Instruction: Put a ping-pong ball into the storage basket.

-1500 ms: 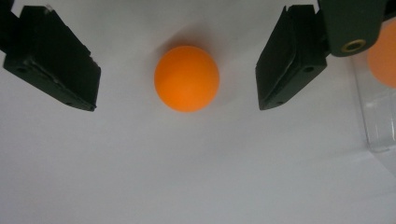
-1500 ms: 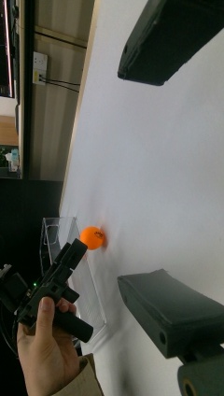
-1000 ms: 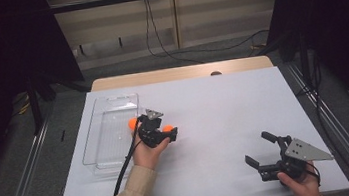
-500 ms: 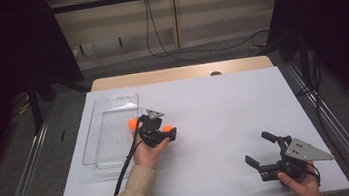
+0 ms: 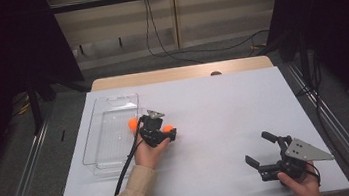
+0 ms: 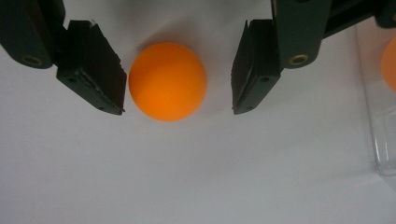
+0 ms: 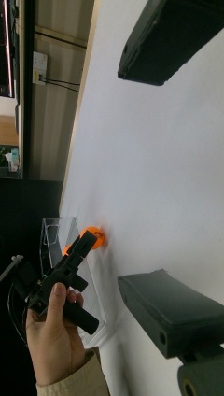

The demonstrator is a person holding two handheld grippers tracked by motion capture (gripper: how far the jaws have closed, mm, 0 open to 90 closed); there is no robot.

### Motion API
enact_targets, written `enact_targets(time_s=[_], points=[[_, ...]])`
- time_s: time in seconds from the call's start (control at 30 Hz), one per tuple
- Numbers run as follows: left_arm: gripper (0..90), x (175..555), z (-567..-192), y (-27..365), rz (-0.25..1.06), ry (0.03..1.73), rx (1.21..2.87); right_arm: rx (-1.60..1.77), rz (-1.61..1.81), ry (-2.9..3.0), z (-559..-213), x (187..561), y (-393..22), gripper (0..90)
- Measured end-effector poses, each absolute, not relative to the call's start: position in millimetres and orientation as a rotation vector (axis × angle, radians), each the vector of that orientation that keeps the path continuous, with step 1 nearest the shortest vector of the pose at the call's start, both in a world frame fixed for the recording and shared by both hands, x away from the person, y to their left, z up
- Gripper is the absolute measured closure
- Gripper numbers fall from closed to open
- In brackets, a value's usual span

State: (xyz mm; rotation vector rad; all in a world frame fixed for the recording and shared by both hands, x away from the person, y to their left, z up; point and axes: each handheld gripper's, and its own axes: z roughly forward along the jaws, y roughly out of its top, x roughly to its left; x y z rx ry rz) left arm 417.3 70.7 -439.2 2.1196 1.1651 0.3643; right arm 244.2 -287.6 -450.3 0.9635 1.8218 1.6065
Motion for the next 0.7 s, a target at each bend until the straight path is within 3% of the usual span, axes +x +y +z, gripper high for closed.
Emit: enact_targets(time_s=[0.7], points=[[38.3,418.5,-441.6,69.7,0.358,1.171,2.114,0.964,1.607,1.821,-450.3,244.1,-287.6,2.5]])
